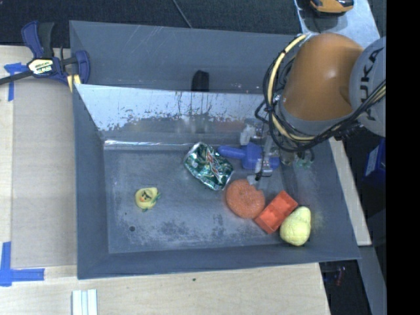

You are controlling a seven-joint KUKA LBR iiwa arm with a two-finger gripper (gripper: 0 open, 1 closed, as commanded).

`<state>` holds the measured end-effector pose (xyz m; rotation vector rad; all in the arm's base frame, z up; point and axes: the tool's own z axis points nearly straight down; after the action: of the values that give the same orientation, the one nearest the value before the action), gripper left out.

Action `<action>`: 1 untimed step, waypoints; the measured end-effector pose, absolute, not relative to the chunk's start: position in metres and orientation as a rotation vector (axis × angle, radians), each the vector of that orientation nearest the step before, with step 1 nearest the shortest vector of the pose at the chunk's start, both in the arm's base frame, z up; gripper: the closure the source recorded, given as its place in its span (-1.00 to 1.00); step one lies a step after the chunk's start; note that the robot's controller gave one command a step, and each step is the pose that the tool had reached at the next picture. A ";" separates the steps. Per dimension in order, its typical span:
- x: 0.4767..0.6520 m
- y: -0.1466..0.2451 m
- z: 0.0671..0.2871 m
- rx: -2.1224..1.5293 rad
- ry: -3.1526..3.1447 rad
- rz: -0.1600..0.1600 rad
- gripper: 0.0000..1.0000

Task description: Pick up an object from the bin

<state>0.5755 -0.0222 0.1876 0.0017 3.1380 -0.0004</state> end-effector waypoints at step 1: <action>0.590 -0.010 0.129 0.145 3.130 0.000 -1.00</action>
Offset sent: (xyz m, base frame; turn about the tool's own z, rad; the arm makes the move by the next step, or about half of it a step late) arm -0.0041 0.0283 -0.1007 0.0574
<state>0.5904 -0.0099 0.1285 0.1446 3.1304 0.0005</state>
